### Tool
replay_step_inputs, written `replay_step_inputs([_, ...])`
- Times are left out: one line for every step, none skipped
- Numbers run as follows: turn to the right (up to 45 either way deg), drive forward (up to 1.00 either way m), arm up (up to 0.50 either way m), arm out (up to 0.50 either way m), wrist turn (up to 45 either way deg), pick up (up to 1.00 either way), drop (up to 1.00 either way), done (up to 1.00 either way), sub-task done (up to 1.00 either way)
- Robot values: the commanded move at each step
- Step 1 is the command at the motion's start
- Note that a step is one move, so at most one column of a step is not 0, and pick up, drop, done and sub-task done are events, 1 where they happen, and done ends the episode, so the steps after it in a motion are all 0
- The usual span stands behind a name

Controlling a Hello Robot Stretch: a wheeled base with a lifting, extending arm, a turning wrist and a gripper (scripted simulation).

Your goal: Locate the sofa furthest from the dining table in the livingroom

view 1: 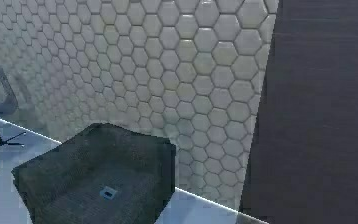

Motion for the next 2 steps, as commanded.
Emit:
replay_step_inputs([-45.0, 0.00, 0.00, 0.00, 0.0, 0.00, 0.00, 0.00, 0.00])
replay_step_inputs([-45.0, 0.00, 0.00, 0.00, 0.0, 0.00, 0.00, 0.00, 0.00])
